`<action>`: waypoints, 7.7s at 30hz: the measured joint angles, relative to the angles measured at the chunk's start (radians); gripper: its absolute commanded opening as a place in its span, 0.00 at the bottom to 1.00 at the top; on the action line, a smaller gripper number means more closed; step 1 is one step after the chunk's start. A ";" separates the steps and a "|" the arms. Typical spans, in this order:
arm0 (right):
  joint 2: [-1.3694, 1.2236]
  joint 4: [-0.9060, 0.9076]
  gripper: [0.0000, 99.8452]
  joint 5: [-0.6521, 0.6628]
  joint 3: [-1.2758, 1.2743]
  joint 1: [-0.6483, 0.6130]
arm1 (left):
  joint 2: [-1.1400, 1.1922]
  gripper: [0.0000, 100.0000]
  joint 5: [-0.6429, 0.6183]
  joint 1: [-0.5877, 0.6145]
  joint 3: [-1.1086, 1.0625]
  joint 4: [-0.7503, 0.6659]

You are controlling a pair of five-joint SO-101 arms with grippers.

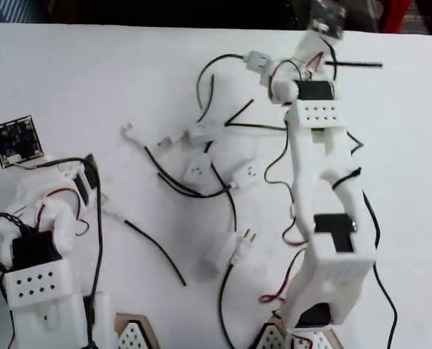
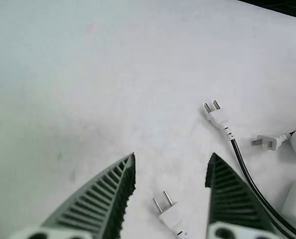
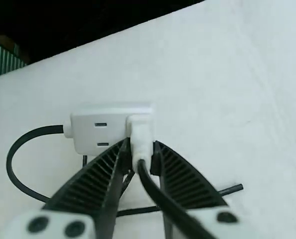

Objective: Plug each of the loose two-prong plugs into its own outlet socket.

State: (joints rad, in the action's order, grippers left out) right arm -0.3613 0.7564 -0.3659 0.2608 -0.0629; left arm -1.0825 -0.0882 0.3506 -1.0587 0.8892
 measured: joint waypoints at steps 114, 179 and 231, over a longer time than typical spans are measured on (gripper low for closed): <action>-0.471 0.914 0.02 0.098 0.694 -0.523 | 0.000 0.23 0.000 0.000 -0.029 -0.025; -0.120 0.755 0.11 0.227 -0.216 -0.577 | 0.000 0.23 0.000 0.000 -0.034 -0.040; 0.483 0.864 0.02 0.272 -0.173 -0.562 | 0.000 0.23 0.000 0.000 -0.034 -0.040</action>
State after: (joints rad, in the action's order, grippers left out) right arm 0.1220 1.6203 -0.0944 0.0875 -0.6245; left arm -1.0825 -0.0882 0.3506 -1.0925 0.8493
